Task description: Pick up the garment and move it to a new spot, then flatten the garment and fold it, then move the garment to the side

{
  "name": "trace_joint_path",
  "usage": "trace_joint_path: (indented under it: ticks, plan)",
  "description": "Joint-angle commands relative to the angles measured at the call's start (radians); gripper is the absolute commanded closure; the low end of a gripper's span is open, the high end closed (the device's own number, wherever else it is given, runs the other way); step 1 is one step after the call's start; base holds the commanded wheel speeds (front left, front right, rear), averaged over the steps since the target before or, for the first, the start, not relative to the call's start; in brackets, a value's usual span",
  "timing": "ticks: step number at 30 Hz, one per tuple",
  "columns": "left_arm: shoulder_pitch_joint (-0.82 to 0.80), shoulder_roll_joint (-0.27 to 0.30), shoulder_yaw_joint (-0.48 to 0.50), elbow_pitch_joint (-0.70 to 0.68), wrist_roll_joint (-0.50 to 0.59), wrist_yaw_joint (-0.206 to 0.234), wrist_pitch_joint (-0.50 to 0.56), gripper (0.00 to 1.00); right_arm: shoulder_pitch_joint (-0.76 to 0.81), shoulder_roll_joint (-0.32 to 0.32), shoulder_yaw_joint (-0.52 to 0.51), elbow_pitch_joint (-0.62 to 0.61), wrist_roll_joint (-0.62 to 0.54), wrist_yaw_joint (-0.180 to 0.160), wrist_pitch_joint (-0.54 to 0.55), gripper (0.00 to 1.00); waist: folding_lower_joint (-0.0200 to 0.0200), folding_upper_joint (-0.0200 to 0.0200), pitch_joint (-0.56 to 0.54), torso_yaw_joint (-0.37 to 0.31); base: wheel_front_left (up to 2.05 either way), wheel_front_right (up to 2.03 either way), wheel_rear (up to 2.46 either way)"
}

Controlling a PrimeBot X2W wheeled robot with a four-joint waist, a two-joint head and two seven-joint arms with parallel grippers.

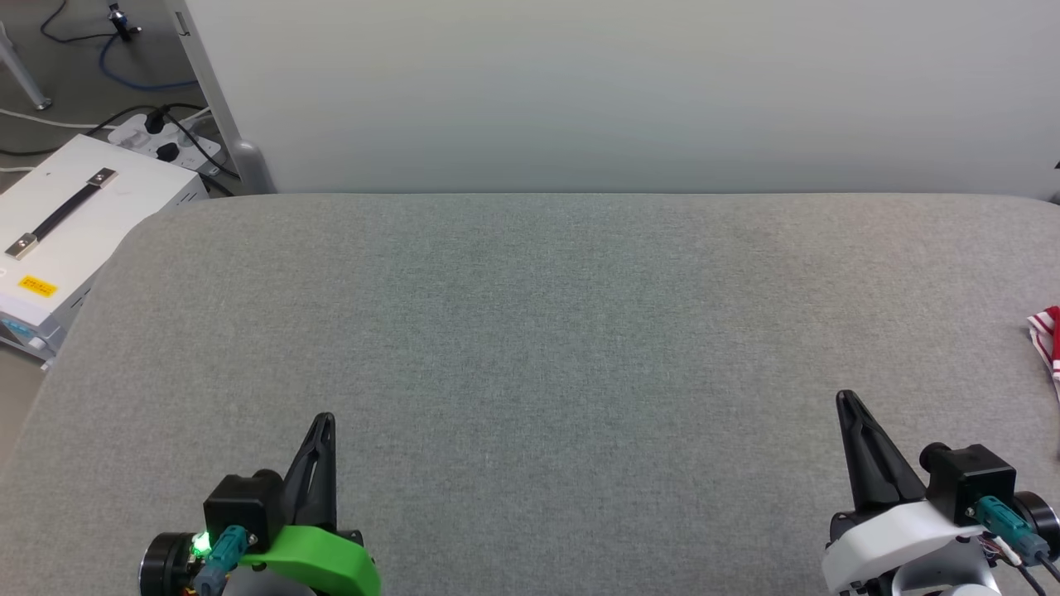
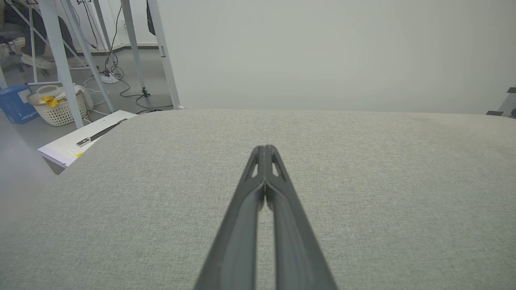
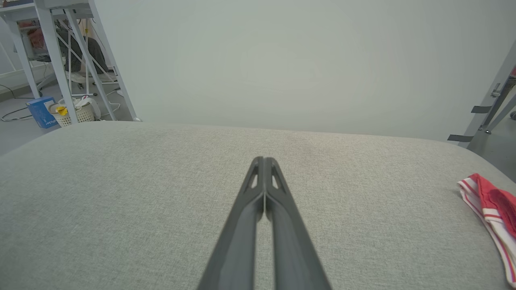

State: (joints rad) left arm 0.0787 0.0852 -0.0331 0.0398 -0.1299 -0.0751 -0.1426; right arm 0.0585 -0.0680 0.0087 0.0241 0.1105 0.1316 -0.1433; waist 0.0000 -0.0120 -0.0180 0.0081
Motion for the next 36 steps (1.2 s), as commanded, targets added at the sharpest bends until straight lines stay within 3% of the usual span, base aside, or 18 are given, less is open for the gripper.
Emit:
trace_joint_path:
  ticks: [1, 36]
  plan:
    - [-0.023, -0.008, 0.003, -0.006, 0.016, 0.006, 0.005, 1.00, -0.017, 0.003, -0.002, -0.007, -0.009, 0.000, 0.008, 1.00, 0.0000, 0.0056, 0.000, 0.000, 0.00, 0.00, 0.00]
    - [-0.051, -0.022, 0.018, -0.023, 0.074, 0.041, 0.075, 1.00, -0.038, 0.011, -0.005, -0.016, -0.061, -0.001, 0.077, 1.00, 0.0000, 0.0088, 0.009, -0.004, 0.00, 0.00, 0.00]
